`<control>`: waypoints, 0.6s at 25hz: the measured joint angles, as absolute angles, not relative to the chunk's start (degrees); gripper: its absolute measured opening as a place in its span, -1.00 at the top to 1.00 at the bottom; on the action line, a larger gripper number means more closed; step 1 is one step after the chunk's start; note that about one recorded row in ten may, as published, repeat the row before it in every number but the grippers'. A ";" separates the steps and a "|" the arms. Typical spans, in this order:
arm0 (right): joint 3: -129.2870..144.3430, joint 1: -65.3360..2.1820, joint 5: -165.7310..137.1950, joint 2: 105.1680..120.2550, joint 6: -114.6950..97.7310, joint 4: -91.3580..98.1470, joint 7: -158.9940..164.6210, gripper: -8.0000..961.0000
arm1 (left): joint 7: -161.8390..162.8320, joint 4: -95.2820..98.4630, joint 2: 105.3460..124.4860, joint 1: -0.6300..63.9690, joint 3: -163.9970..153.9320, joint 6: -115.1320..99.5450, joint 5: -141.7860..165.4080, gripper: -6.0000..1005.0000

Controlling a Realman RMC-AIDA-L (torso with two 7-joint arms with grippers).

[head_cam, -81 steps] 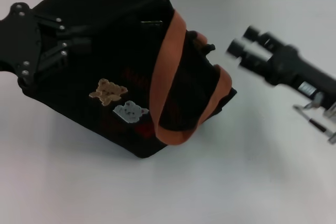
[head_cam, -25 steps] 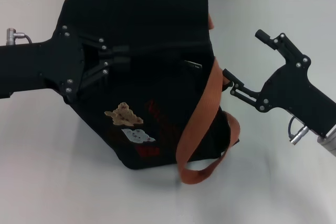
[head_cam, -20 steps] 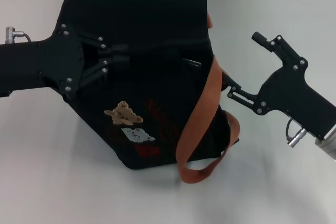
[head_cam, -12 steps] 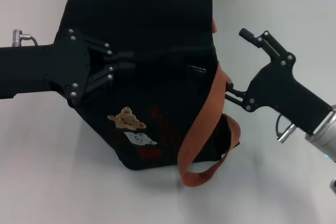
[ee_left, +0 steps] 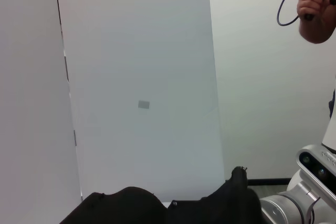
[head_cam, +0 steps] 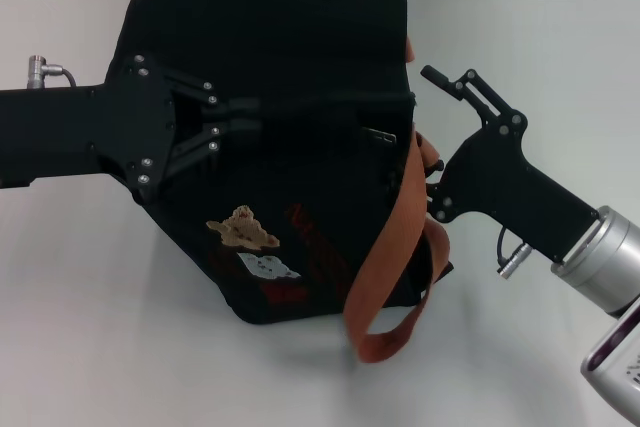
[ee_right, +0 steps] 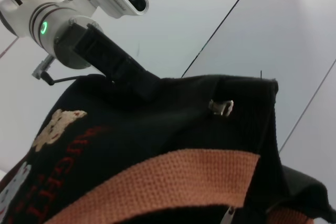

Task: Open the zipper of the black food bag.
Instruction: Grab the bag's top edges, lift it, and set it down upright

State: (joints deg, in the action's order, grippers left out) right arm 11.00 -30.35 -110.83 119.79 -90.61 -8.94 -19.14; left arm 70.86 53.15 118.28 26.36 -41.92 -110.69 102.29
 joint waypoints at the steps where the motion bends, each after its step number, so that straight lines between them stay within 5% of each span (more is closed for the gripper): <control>1: 10.82 -30.52 -110.83 119.81 -90.61 -9.10 -19.40 -0.73 | 70.81 53.15 118.29 26.39 -41.92 -110.63 102.36 0.83; 15: 5.96 -31.76 -110.34 119.97 -90.07 -11.36 -21.15 -0.73 | 70.72 53.08 118.38 26.46 -41.94 -110.61 102.20 0.83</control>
State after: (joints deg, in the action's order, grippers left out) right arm 5.96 -31.76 -110.34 119.97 -90.07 -11.36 -21.15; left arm 70.72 53.08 118.38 26.46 -41.94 -110.61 102.20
